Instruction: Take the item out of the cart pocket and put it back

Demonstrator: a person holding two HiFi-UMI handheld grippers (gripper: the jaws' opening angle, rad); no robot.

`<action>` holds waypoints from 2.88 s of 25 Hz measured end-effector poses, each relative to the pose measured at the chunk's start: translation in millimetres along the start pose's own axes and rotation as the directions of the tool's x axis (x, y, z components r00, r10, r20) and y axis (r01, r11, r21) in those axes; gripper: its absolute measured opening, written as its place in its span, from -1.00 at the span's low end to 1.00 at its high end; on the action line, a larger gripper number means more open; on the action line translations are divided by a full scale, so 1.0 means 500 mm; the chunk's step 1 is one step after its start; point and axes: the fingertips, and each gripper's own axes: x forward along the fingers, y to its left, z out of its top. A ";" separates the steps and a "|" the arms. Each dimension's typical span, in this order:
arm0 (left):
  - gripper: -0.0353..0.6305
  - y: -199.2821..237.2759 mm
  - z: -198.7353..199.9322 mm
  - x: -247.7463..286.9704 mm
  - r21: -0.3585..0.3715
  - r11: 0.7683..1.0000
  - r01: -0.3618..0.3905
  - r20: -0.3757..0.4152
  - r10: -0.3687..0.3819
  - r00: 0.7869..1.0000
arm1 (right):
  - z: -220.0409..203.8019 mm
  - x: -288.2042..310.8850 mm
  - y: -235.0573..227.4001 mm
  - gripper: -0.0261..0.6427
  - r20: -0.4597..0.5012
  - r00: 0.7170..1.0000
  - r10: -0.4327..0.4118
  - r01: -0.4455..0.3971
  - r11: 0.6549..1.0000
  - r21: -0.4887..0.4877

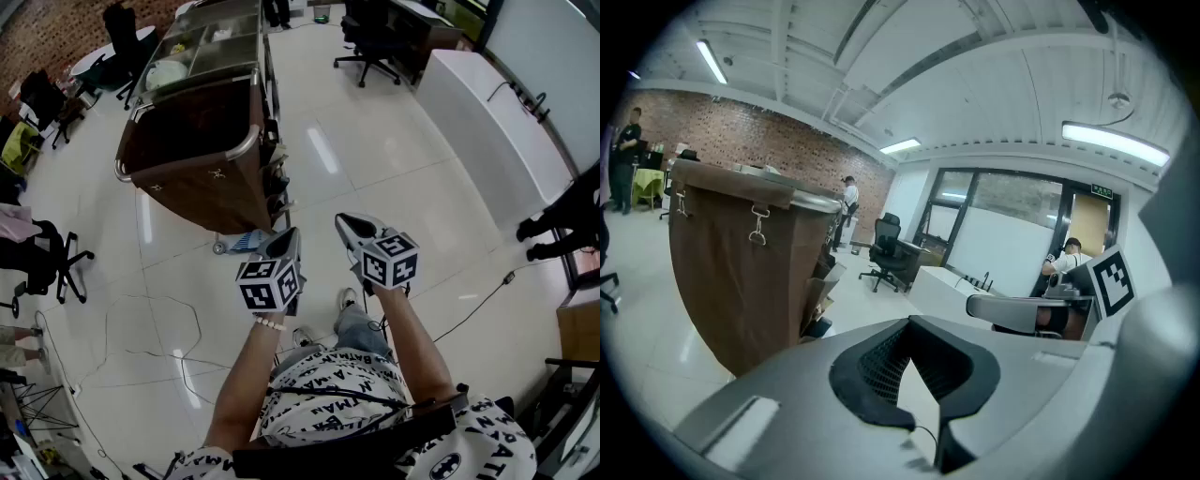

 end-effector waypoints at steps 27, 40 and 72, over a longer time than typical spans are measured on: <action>-0.88 0.265 -0.076 0.499 -0.086 0.916 -0.391 -0.174 0.373 0.911 | -0.072 0.590 -0.353 -0.40 -0.228 0.937 0.266 -0.278 0.960 -0.022; -0.88 0.353 -0.121 0.586 -0.107 0.895 -0.434 -0.186 0.411 0.893 | -0.178 0.827 -0.359 -0.41 -0.332 0.889 0.316 -0.358 0.931 -0.071; -0.88 0.104 -0.046 0.199 -0.044 0.989 -0.140 -0.117 0.134 0.984 | 0.079 0.198 -0.248 -0.84 -0.073 0.986 -0.152 0.134 0.969 -0.207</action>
